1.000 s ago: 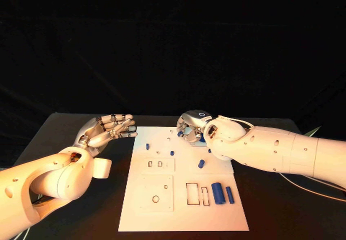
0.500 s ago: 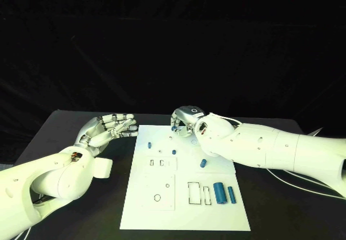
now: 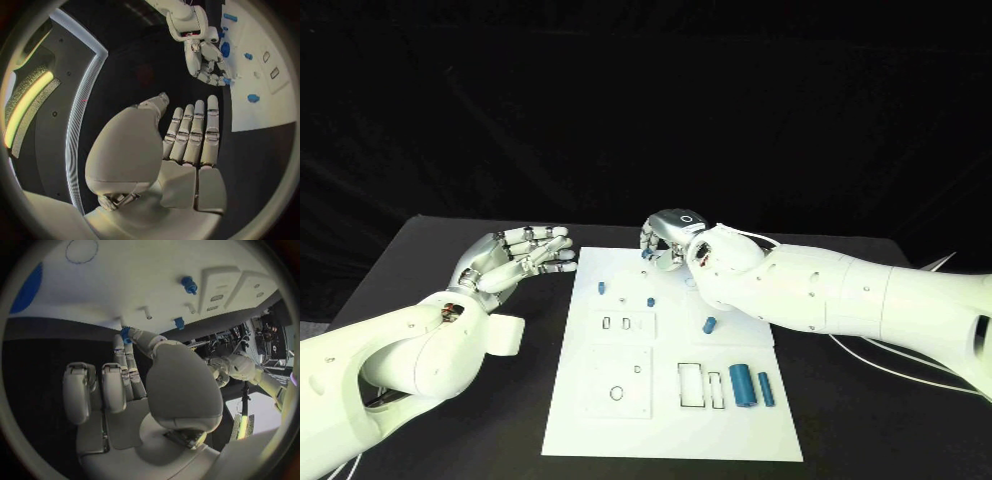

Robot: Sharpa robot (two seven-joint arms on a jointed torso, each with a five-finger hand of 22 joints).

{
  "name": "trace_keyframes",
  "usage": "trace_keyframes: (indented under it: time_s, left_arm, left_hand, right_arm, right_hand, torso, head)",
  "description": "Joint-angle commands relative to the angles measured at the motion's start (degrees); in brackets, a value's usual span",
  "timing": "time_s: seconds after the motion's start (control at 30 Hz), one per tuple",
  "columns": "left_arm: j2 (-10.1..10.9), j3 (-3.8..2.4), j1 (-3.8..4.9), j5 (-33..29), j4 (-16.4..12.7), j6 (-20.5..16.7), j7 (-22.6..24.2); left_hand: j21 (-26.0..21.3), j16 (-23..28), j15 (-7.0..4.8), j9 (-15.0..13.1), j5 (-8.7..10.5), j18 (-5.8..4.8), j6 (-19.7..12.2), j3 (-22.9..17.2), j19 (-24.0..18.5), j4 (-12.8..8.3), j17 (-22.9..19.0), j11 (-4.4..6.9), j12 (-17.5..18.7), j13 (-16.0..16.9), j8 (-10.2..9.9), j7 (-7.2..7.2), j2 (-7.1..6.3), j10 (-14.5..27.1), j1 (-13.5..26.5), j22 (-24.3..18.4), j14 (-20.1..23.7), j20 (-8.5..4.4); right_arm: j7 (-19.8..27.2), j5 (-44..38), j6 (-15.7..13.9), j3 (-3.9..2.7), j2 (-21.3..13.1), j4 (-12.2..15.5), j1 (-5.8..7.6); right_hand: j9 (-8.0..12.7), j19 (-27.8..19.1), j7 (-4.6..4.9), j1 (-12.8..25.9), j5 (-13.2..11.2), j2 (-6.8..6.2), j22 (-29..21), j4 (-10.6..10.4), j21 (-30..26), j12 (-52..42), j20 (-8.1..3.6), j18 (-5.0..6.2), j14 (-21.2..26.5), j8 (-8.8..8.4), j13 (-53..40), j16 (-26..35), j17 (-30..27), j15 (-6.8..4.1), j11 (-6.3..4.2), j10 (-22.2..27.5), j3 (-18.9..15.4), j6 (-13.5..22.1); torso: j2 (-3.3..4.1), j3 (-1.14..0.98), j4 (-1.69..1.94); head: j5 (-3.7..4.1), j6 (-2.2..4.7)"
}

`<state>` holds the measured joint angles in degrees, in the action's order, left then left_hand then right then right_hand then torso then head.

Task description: Assemble the parts on the task board

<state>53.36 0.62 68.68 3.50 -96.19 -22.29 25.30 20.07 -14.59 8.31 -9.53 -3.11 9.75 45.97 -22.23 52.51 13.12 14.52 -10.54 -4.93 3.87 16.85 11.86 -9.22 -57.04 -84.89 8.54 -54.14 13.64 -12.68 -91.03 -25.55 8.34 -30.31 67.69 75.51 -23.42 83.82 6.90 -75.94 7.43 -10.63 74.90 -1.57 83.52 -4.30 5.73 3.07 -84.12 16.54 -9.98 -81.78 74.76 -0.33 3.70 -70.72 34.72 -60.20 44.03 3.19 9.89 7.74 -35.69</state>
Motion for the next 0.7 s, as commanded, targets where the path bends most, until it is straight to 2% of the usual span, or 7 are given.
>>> trace_keyframes:
  time_s: [0.03,0.27,0.7]
  left_arm:
    - [-0.06,-0.06,0.1,0.06,-0.1,1.07,0.27]
    - [0.02,-0.06,0.1,0.06,0.0,1.13,0.24]
    - [0.09,-0.06,0.1,0.06,0.28,1.2,0.18]
  left_hand:
    - [0.06,0.19,0.0,0.08,0.18,0.44,0.0,-0.3,-0.35,0.04,0.06,-0.17,0.21,-0.05,-0.17,1.73,-0.33,-0.21,0.19,-0.07,0.49,0.02]
    - [0.02,0.21,0.01,0.08,0.18,0.44,0.0,-0.33,-0.46,0.0,0.1,-0.17,0.25,-0.04,-0.17,1.73,-0.34,-0.24,0.19,-0.09,0.52,0.04]
    - [0.01,0.22,0.01,0.08,0.18,0.44,0.0,-0.34,-0.51,-0.03,0.13,-0.18,0.28,-0.04,-0.17,1.73,-0.35,-0.25,0.19,-0.1,0.53,0.05]
  right_arm:
    - [-0.85,-1.35,1.21,-0.01,-0.08,-0.19,-0.03]
    - [-1.82,-2.38,1.29,-0.01,-0.6,0.02,-0.04]
    - [-1.61,-3.26,1.77,-0.01,-1.19,1.51,-0.13]
  right_hand:
    - [-0.07,0.88,0.32,0.34,0.21,0.19,4.95,0.23,0.0,-0.21,-0.39,-0.82,-3.09,0.19,-0.1,-0.3,-0.03,-0.34,0.05,-0.1,0.06,-0.18]
    - [-0.14,0.89,0.33,0.41,0.2,0.1,5.0,0.26,0.02,-0.17,-0.38,-0.82,-3.08,0.19,-0.11,-0.3,-0.06,-0.33,0.05,-0.09,0.07,-0.11]
    - [-0.32,0.85,0.36,0.74,0.18,-0.21,4.96,0.24,-0.01,-0.12,-0.35,-0.81,-3.07,0.2,-0.14,-0.32,-0.1,-0.29,0.09,-0.16,0.02,0.02]
  torso:
    - [0.04,0.06,0.0]
    - [0.08,0.07,0.1]
    - [0.18,0.23,0.3]
  head:
    - [-0.02,0.0]
    - [-0.01,-0.01]
    - [0.28,-0.04]
